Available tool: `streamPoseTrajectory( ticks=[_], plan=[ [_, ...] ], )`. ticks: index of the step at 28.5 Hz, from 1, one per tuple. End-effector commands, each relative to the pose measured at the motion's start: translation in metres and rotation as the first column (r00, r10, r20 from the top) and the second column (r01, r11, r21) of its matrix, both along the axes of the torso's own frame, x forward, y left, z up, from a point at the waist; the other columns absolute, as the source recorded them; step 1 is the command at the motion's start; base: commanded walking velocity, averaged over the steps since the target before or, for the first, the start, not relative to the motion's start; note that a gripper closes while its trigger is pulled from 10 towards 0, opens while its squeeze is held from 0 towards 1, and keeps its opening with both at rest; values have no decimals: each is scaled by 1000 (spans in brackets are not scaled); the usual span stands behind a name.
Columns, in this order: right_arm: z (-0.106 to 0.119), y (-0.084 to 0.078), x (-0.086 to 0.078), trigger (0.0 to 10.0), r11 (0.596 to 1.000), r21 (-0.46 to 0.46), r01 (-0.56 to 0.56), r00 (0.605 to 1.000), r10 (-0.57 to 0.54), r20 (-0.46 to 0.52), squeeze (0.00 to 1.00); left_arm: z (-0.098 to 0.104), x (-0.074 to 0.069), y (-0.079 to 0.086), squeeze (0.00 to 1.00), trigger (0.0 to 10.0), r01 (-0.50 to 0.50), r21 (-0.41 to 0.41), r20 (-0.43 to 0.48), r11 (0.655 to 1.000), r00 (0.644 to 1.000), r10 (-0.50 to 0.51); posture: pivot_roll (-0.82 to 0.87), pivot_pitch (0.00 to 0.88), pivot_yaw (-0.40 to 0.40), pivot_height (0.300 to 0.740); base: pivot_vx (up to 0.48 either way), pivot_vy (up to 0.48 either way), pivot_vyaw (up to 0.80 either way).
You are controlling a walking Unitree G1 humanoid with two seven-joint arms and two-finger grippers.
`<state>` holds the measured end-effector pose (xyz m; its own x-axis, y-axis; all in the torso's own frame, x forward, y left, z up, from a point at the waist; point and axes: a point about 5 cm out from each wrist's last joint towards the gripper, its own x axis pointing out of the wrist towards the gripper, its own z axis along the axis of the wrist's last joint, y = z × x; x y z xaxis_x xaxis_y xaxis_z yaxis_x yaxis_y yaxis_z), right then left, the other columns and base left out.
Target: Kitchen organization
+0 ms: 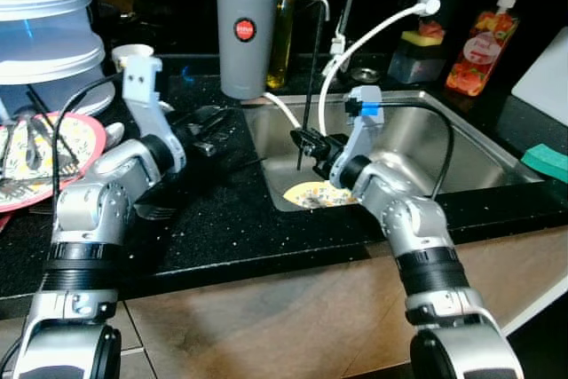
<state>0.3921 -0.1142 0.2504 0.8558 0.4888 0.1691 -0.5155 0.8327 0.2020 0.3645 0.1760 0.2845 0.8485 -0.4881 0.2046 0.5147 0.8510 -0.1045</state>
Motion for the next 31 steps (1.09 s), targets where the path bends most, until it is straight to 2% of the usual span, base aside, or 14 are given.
streamPoseTrajectory(
  ticks=[1, 2, 4, 9, 10, 11, 12, 13, 15, 22, 26, 27, 28, 31],
  plan=[
    [-8, -2, 5, 0, 996, -67, 51, 999, -51, 5, 0, -4, -3, -8, 0, 10000, 65, 91, 8, 994, 998, -66, 128, 90, -43, 740, 0, 0, 0],
    [-8, -2, 5, 0, 996, -67, 51, 999, -51, 5, 0, -4, -3, -8, 0, 10000, 65, 91, 8, 994, 998, -66, 128, 90, -43, 740, 0, 0, 0],
    [-17, -1, 9, 0, 985, -152, 85, 996, -84, 12, 0, -16, -9, -28, 0, 10000, 193, 203, -12, 960, 981, -194, 127, 104, -32, 740, 0, 0, 0],
    [-26, 2, 14, 0, 961, -245, 131, 991, -129, 22, 0, -31, -12, -48, 0, 10000, 277, 317, -49, 907, 960, -276, 123, 122, -11, 740, 0, 0, 0],
    [-29, 2, 15, 3647, 950, -274, 149, 989, -149, 23, 0, -34, -10, -52, 0, 10000, 279, 350, -56, 894, 959, -277, 126, 131, -5, 740, 0, 0, 0],
    [-33, 2, 17, 6118, 941, -296, 166, 986, -167, 22, 0, -38, -8, -55, 0, 10000, 285, 380, -61, 880, 957, -283, 129, 138, 0, 740, 0, 0, 0],
    [-35, 2, 18, 6118, 935, -309, 175, 984, -177, 21, 0, -40, -7, -57, 0, 10000, 290, 398, -64, 871, 955, -289, 129, 139, 0, 740, 0, 0, 0],
    [-37, 2, 18, 9647, 928, -324, 184, 982, -187, 21, 0, -43, -6, -61, 0, 10000, 307, 410, -72, 859, 950, -305, 131, 143, 3, 740, 0, 0, 0],
    [-37, 2, 18, 9647, 928, -324, 184, 982, -187, 21, 0, -43, -6, -61, 0, 10000, 307, 410, -72, 859, 950, -305, 131, 143, 3, 740, 0, 0, 0],
    [-53, -1, 19, 10000, 901, -384, 199, 975, -222, -15, 0, -49, -2, -67, 0, 10000, 336, 502, -100, 797, 938, -333, 132, 151, 16, 740, 0, 0, 0],
    [-56, -2, 19, 10000, 897, -398, 192, 975, -221, -29, 0, -49, 0, -66, 0, 10000, 328, 509, -94, 796, 940, -328, 133, 147, 14, 740, 0, 0, 0],
    [-57, -1, 19, 10000, 898, -399, 187, 975, -218, -33, 51, -48, 0, -66, 0, 10000, 323, 507, -89, 799, 942, -325, 133, 147, 14, 740, 0, 0, 0],
    [-58, -1, 19, 10000, 899, -400, 180, 976, -213, -40, 1000, -47, 0, -65, 0, 10000, 317, 505, -83, 803, 944, -321, 134, 144, 12, 740, 0, 0, 0],
    [-58, 0, 19, 10000, 897, -407, 173, 977, -209, -45, 1000, -45, 2, -63, 0, 10000, 301, 500, -69, 812, 949, -309, 133, 138, 8, 740, 0, 0, 0]
  ],
)
